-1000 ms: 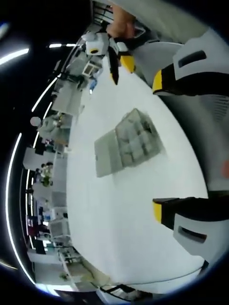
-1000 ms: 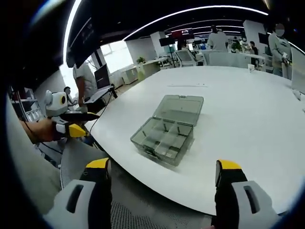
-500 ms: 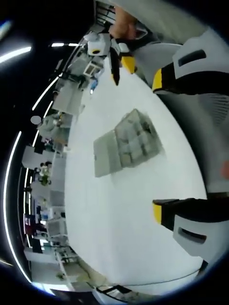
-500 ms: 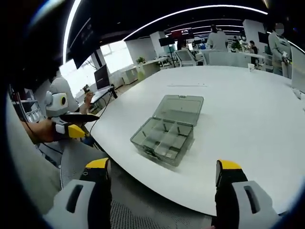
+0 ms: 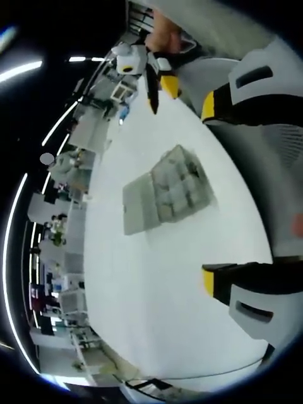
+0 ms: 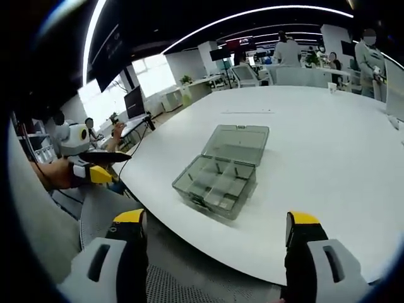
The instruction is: Insert the divider into the dual guide fixture by aligning both edges with the guide slots and pushing it downward to the bottom, including one-sided entry, uneven engagement, binding, and posture correction.
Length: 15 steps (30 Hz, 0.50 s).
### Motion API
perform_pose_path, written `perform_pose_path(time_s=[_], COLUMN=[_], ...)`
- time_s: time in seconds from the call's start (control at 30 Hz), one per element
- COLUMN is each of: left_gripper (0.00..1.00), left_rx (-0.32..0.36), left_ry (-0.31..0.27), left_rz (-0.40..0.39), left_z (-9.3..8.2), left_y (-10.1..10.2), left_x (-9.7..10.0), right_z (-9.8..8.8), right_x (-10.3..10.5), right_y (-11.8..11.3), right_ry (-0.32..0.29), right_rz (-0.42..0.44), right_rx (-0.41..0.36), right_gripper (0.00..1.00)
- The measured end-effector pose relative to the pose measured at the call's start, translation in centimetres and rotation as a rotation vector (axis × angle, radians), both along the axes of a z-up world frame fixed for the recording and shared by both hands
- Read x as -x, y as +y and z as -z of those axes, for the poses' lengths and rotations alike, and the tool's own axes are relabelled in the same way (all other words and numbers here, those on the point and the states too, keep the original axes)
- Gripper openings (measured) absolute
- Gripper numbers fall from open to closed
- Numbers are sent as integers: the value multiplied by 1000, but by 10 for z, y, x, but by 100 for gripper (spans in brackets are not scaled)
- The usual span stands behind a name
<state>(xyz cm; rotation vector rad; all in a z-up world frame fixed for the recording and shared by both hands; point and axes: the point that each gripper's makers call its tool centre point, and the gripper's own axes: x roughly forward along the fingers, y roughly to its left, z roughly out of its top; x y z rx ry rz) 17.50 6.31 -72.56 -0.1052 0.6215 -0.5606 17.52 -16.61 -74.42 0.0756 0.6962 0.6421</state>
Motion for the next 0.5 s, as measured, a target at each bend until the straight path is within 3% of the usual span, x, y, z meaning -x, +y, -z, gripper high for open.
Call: perform_pose_path(time_s=[0.5], left_gripper=[88], left_rx=[16], left_ry=[21], left_rz=[-2], left_z=[3], left_y=[1], left_x=[1], right_z=[2], right_x=[-1], right_y=[-1], right_ry=[9], right_rz=[3], right_rx=[1], right_gripper=[89])
